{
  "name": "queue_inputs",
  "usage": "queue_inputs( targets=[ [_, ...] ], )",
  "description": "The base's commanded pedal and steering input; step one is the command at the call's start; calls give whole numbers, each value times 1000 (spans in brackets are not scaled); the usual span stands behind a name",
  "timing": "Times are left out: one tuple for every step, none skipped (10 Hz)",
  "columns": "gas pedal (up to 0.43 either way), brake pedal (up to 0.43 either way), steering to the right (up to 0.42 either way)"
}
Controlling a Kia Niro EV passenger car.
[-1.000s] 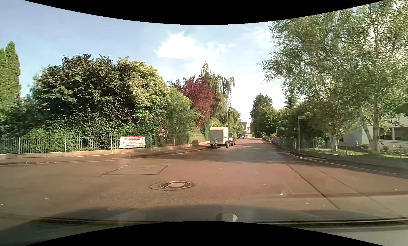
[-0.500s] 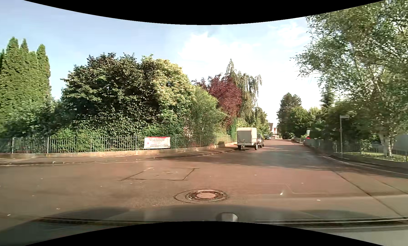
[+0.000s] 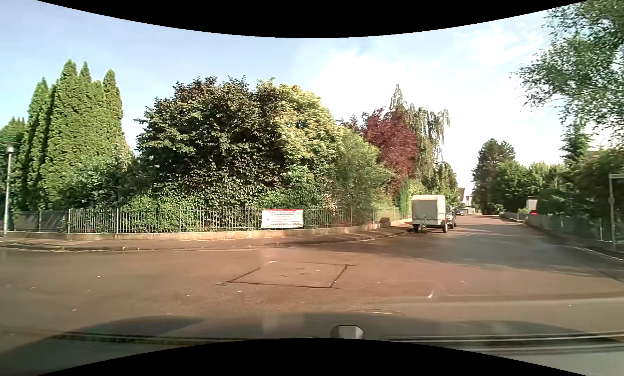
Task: Follow the waypoints while adhering to traffic rules and regulations
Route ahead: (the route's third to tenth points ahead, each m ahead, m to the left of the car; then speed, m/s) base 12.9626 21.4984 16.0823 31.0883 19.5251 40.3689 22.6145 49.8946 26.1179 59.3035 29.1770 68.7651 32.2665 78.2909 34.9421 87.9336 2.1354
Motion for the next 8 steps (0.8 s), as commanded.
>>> queue_inputs(
  targets=[
    [39, 0, -535],
    [39, 0, -539],
    [47, 0, -546],
    [59, 0, -552],
    [59, 0, -559],
    [67, 0, -568],
    [67, 0, -571],
    [67, 0, -571]
  ],
)
